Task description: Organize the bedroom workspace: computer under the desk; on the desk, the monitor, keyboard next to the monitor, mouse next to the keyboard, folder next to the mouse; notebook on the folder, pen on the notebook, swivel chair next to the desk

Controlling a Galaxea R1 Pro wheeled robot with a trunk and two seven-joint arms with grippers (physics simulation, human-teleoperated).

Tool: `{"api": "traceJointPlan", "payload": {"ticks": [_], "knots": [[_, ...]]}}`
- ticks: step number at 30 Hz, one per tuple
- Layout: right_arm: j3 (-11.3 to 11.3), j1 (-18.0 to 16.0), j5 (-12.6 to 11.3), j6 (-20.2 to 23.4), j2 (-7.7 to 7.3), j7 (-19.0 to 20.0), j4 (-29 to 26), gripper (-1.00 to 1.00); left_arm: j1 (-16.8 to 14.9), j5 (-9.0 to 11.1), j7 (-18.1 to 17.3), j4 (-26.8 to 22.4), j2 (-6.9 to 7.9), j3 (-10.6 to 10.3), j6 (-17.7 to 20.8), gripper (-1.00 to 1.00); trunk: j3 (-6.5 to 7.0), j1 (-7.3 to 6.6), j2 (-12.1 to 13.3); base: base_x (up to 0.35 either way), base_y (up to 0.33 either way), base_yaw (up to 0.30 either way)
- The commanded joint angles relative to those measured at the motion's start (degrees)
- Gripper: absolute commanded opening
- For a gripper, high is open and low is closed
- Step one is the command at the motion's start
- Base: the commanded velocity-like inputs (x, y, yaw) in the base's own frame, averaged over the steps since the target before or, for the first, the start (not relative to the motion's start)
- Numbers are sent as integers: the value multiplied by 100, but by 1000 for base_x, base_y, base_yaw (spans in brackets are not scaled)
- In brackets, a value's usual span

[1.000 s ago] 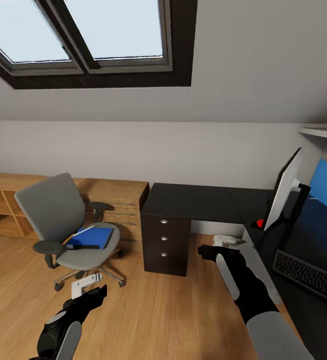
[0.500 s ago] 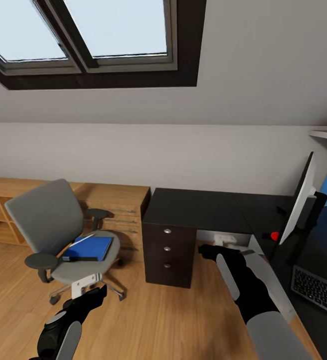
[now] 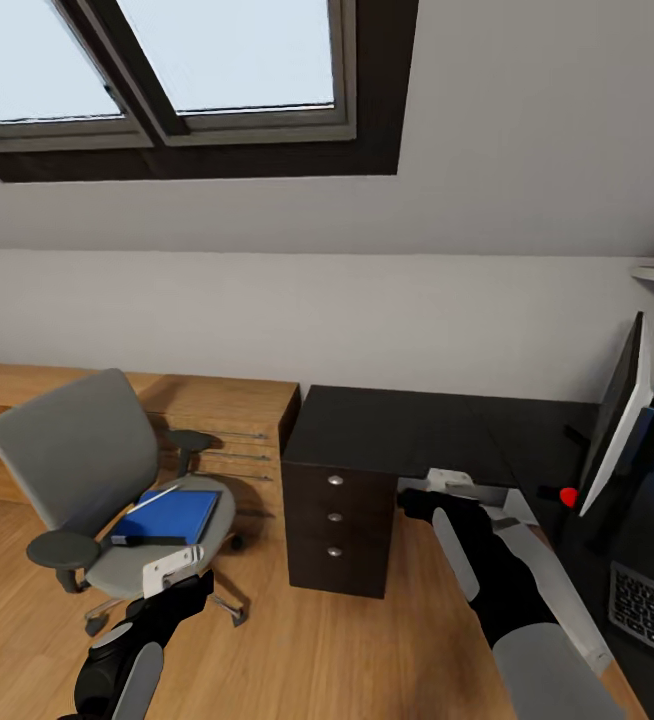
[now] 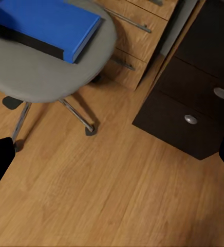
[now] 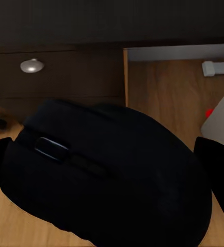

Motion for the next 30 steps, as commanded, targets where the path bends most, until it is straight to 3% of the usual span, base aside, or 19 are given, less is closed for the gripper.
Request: {"api": "traceJointPlan", "payload": {"ticks": [1, 13, 30], "knots": [[10, -5, -60, 13, -3, -55, -6, -100, -4, 60, 54, -7, 0, -4, 13, 100, -8, 4, -4, 326, 0, 0], [13, -4, -60, 12, -6, -55, -6, -100, -4, 60, 54, -7, 0, -4, 13, 100, -8, 4, -4, 326, 0, 20], [18, -3, -60, 11, -6, -55, -3, -100, -4, 69, 54, -3, 0, -4, 13, 100, -8, 4, -4, 313, 0, 170]]}}
